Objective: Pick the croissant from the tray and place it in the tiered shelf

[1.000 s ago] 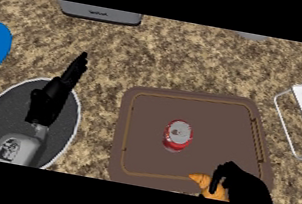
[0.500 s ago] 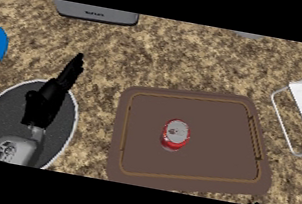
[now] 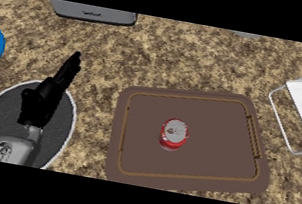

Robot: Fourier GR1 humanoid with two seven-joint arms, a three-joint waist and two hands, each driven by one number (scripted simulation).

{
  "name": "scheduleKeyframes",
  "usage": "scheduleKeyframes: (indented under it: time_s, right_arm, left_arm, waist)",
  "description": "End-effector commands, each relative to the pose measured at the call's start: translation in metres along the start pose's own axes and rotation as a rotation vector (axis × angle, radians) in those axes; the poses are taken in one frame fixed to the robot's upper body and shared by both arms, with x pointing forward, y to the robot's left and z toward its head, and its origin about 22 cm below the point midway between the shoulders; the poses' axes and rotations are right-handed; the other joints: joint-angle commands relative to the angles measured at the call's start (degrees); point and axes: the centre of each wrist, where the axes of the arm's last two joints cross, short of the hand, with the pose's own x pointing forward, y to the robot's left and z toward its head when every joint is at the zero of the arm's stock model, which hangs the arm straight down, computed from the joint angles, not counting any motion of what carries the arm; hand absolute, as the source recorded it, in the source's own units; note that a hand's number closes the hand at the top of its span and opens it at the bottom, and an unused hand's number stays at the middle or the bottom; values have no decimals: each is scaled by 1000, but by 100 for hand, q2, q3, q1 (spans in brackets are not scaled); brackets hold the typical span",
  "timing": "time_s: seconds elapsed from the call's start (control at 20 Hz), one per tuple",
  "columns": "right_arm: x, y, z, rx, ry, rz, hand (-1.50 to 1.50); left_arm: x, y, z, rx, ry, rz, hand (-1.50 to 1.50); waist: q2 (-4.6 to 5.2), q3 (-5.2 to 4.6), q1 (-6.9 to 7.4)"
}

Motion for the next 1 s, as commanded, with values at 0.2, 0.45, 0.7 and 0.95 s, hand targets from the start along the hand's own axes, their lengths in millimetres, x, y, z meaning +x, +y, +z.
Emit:
scheduleKeyframes:
  time_s: [0.2,0.45,0.7,0.95]
  right_arm:
    - [37,-68,15,-285,-72,-41,150]
    - [40,-86,9,-406,-68,-11,150]
    - [38,-111,-13,-452,-44,18,150]
    - [39,-144,-31,-516,-11,24,150]
  left_arm:
    - [8,-12,-2,-16,-14,20,0]
    - [2,-8,-4,3,3,-8,0]
    - [3,2,-5,-13,-1,-4,0]
    - [5,0,-2,-26,-10,-4,0]
  waist:
    - [7,-5,43]
    - [4,-19,-38]
    - [8,-19,63]
    - [-17,-12,84]
